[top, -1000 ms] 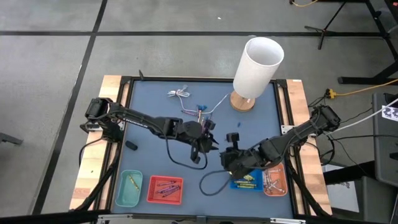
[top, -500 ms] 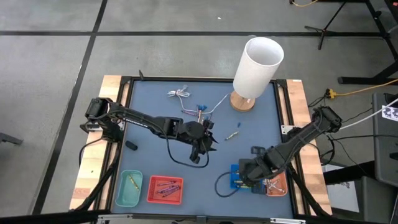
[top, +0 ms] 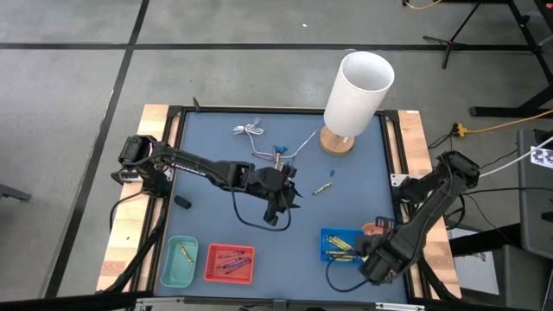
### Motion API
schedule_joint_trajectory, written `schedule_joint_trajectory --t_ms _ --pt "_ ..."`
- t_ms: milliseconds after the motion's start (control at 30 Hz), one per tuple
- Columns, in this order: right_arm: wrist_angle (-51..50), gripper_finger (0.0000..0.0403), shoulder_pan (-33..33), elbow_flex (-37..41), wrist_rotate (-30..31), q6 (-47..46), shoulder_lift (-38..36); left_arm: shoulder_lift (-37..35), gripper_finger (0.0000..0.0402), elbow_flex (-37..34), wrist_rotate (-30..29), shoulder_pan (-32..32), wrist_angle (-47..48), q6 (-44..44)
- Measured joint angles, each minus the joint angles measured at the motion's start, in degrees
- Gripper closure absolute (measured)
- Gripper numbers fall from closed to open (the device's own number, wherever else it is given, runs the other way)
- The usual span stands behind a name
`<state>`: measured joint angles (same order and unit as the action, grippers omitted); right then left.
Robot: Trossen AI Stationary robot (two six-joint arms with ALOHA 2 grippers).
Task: Sort crayons
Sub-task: Put the gray crayon into the orange bin, then put the green crayon into the blue basket
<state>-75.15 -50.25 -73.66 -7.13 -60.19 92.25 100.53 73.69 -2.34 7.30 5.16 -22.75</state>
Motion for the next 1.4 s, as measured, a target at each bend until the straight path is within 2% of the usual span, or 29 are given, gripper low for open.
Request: schedule_joint_trajectory --t_ms 167,333,433,567,800,1100,1400 --pt "-0.2 0.0315 0.0 0.6 0.1 -1.1 0.0 0.0 0.0272 0.0 -0.7 -0.9 1.3 6.6" --pt "-0.3 0.0267 0.0 0.6 0.1 -0.9 0.0 1.5 0.0272 0.1 -4.5 -2.7 2.1 21.9" --pt "-0.5 0.0253 0.1 0.6 0.1 -0.9 0.0 3.5 0.0272 0.1 -6.3 -3.3 2.6 29.6" --pt "-1.2 0.0249 1.1 0.6 2.1 -1.3 -0.1 7.5 0.0272 0.0 -9.4 -3.2 2.0 35.0" --pt "-1.8 0.0249 1.3 0.6 14.2 4.5 -2.7 13.0 0.0272 0.0 -12.9 -2.5 1.9 41.9" --pt "-2.8 0.0249 1.3 0.5 34.6 14.3 -6.9 14.6 0.0272 0.0 -15.4 -2.4 4.3 48.7" --pt "-2.9 0.0249 1.3 0.5 47.7 23.7 -12.2 15.9 0.0286 -0.1 -16.4 -1.2 6.5 55.7"
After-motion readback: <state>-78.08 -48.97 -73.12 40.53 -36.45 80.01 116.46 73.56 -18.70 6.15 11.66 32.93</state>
